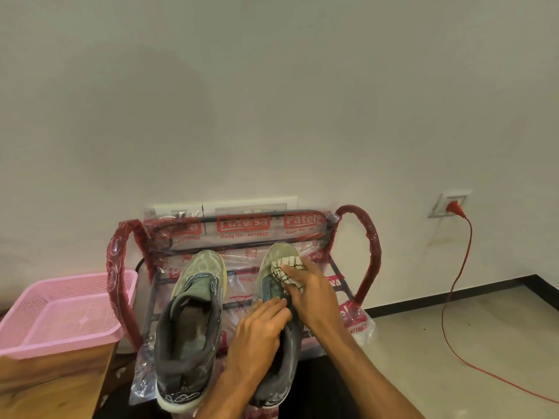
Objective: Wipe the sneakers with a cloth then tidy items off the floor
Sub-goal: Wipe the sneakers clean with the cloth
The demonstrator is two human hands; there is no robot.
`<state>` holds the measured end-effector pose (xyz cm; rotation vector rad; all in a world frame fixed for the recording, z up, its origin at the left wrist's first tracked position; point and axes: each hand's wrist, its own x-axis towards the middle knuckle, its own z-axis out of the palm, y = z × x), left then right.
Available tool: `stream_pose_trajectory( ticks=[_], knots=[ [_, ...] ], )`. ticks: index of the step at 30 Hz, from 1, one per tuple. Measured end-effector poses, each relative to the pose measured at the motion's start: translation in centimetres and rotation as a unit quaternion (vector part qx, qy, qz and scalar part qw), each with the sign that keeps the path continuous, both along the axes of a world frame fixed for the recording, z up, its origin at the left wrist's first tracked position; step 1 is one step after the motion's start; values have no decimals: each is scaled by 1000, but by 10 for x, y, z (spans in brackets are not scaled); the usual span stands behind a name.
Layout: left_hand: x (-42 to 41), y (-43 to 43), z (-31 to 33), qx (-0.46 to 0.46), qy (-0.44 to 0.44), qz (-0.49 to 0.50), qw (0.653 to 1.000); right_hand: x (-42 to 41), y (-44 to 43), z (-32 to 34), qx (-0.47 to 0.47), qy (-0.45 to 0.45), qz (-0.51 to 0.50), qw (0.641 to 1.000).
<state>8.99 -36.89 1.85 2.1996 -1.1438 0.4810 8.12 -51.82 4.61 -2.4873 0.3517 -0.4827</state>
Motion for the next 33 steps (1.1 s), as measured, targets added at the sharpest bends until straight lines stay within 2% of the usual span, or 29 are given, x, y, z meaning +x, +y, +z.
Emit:
stream_pose_trajectory(
  ticks=[4,6,8,10,14,19,23,27,29,31,33],
  knots=[
    [1,-2,0,19,-22,-27,999,18,-14,19,-77,-2,-39,996],
    [4,-2,-1,17,-24,-29,999,23,-4,21,-121,-2,13,993],
    [3,-1,0,16,-27,-41,999,16,9,13,-205,-7,106,973],
    [0,-1,1,24,-43,-45,998,12,1,10,-259,-8,130,957],
    [0,-4,4,52,-52,-35,997,22,-23,16,-238,27,52,969],
    [1,-3,3,40,-48,-30,998,10,-13,6,-304,38,129,943],
    [1,-5,4,42,-68,-41,996,15,-36,17,-255,57,19,965],
    [1,-4,6,43,-27,-41,998,1,-11,4,-291,58,115,948],
    [1,-5,7,55,-41,-40,997,0,-21,7,-302,66,79,948],
    [1,-6,8,59,-49,-39,996,4,-31,14,-270,104,23,957],
    [3,-6,8,53,-43,-38,997,5,-20,18,-260,107,10,960]
  ],
)
